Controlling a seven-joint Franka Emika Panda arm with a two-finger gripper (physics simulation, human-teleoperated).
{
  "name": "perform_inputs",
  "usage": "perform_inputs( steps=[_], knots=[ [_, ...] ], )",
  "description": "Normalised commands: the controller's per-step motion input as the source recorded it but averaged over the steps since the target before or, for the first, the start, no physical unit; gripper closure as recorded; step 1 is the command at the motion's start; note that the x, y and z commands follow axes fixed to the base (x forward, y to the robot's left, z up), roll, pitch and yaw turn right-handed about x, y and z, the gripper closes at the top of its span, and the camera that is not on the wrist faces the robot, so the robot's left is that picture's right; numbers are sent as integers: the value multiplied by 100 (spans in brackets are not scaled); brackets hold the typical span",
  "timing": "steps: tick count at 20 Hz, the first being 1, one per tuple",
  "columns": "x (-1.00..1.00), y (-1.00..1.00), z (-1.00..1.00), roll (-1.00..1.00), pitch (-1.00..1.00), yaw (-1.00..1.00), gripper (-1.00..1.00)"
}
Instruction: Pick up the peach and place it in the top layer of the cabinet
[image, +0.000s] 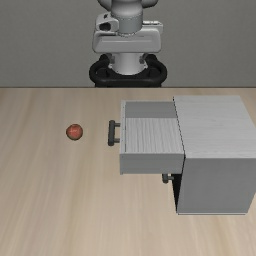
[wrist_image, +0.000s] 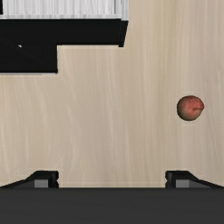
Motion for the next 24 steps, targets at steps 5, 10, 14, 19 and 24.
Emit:
perform_inputs(
  steps=[5, 10, 14, 19, 24],
  knots=[
    [100, 0, 0, 0, 0, 0, -100],
    [40, -60, 0, 0, 0, 0, -100],
    [0, -100, 0, 0, 0, 0, -100],
    [0, -100, 0, 0, 0, 0, -100],
    [-40, -40, -20, 0, 0, 0, -100]
  ],
)
